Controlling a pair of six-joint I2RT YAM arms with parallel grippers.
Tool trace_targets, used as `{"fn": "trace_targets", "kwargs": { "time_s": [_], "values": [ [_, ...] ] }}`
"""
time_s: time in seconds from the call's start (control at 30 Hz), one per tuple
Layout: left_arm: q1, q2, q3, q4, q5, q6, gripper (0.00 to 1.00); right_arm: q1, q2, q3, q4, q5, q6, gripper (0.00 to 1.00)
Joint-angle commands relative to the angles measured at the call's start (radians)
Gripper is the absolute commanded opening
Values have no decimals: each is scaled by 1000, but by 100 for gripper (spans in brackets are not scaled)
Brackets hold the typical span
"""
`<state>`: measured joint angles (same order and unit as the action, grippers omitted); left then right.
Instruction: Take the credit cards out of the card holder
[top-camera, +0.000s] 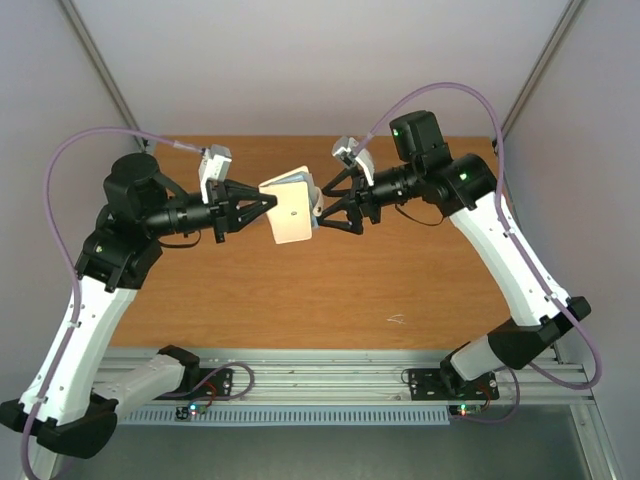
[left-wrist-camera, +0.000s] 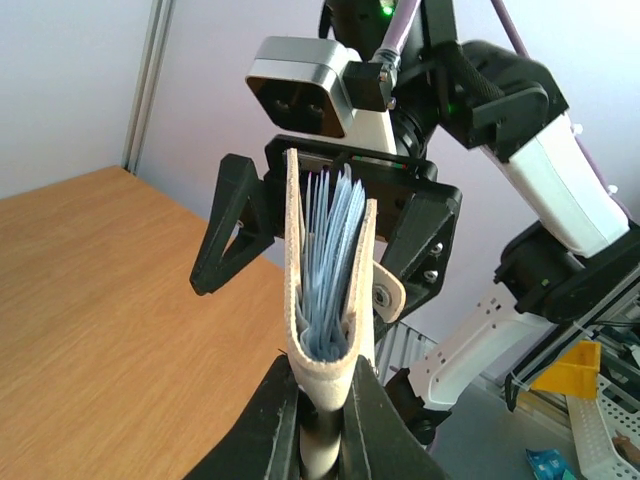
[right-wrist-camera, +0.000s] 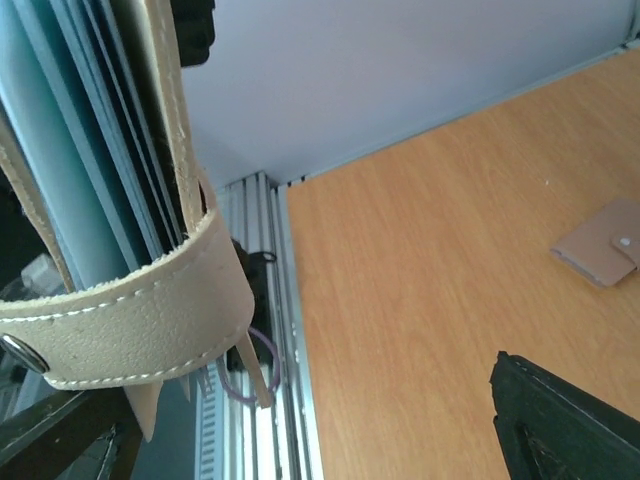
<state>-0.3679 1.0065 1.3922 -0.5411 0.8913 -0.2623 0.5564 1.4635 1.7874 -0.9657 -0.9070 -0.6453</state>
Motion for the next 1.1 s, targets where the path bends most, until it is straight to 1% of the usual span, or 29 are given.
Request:
{"fn": "trace_targets", "kwargs": {
  "time_s": [0.0, 0.13, 0.3, 0.33, 0.47, 0.57, 0.63, 0.73, 0.87, 0.9, 0.93, 1.03, 1.07],
  "values": [
    [4, -6, -15, 67, -4, 8, 0, 7, 57, 159, -365, -42, -213, 95],
    [4, -6, -22, 80, 10, 2, 0, 6, 59, 177, -395, -107, -233, 96],
    [4, -6, -19, 77, 12, 4, 0, 6, 53, 169, -348, -117, -215, 97],
    [4, -5, -19, 80, 17, 2, 0, 7, 47, 157, -300, -97, -175, 95],
    [4, -6, -32, 114, 33, -19, 0, 8, -10, 35, -28, -41, -16, 73],
    [4, -9, -39, 129, 38, -38, 0, 8, -23, -14, 78, -54, 41, 65],
    [4, -10, -43, 142, 51, -45, 0, 9, -19, -30, 112, -53, 60, 59],
    [4, -14, -50, 166, 75, -60, 0, 7, -21, -38, 112, -35, 40, 48],
    [4, -22, -71, 187, 101, -70, 0, 9, -10, -6, 38, -73, 6, 42],
    [4, -23, -75, 195, 113, -71, 0, 9, -6, 5, 27, -84, 6, 42],
    [4, -25, -78, 202, 123, -70, 0, 10, -5, 10, 25, -92, 12, 44],
    [4, -22, -88, 223, 130, -78, 0, 16, 2, 17, 53, -109, 45, 55],
    [4, -20, -92, 234, 130, -85, 0, 22, 5, 19, 66, -107, 59, 57]
  ]
}}
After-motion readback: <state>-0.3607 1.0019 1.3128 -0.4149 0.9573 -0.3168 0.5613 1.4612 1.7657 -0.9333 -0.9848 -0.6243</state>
